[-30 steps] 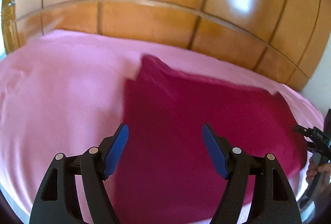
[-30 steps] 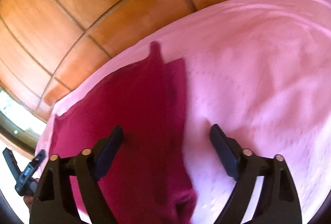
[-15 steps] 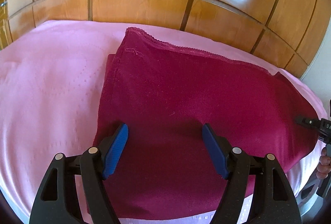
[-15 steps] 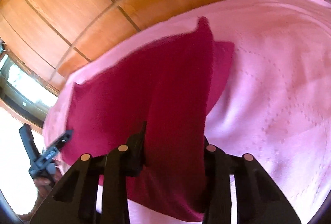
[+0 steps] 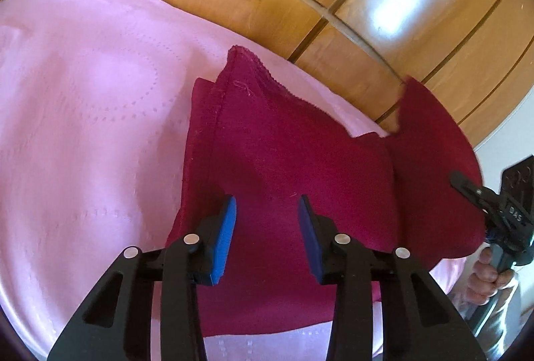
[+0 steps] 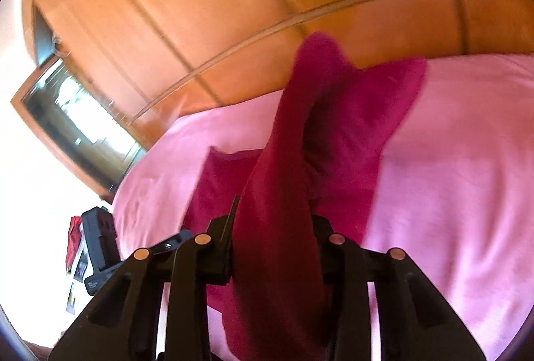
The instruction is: Fold small clothes
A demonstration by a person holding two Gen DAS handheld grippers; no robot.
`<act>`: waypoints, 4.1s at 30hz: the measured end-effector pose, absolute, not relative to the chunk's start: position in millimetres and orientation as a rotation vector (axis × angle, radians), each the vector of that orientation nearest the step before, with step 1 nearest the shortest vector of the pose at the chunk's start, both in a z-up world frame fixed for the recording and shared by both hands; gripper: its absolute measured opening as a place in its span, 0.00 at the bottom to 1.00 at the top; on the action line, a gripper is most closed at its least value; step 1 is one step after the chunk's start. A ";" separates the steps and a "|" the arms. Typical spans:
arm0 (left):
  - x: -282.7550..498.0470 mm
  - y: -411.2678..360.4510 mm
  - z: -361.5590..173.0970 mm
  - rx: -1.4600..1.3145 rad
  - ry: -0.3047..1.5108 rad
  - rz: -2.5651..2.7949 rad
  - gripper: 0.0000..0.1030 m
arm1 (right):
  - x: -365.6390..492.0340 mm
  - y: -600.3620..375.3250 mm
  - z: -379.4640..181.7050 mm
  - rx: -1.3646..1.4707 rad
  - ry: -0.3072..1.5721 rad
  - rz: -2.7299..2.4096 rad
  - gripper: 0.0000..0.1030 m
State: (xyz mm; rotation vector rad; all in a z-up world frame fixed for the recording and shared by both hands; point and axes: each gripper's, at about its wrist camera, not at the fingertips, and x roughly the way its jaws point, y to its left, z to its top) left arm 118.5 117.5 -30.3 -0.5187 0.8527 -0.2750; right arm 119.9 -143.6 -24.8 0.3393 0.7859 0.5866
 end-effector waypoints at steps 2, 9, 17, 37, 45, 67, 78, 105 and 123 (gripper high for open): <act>116.5 123.2 -28.0 -0.542 0.841 -0.283 0.37 | 125.3 -118.9 -24.3 0.314 0.794 0.615 0.28; 112.6 146.6 -25.6 -0.630 0.817 -0.300 0.37 | 129.6 -45.8 -36.0 0.205 0.822 0.712 0.27; 111.8 167.5 -24.8 -0.774 0.802 -0.339 0.54 | 111.1 -10.6 -66.2 0.047 0.831 0.764 0.42; 163.3 141.4 -1.6 -0.737 0.934 -0.494 0.85 | 62.4 -95.4 -86.4 0.165 0.789 0.706 0.72; 201.7 101.0 0.2 -0.533 1.060 -0.415 0.85 | 56.5 -72.6 -86.4 0.066 0.748 0.692 0.81; 160.1 149.8 -38.9 -0.584 0.984 -0.376 0.45 | 52.1 -35.5 -113.9 -0.098 0.747 0.686 0.90; 145.9 131.3 -6.7 -0.245 0.895 -0.317 0.20 | 73.9 -88.6 -67.6 0.205 0.764 0.809 0.87; 128.0 122.4 -31.4 -0.218 0.885 -0.079 0.70 | 181.9 -36.8 -63.0 0.228 0.765 0.641 0.86; 115.9 127.4 -41.5 -0.248 0.819 -0.109 0.70 | 206.1 -24.8 -94.0 0.150 0.805 0.643 0.90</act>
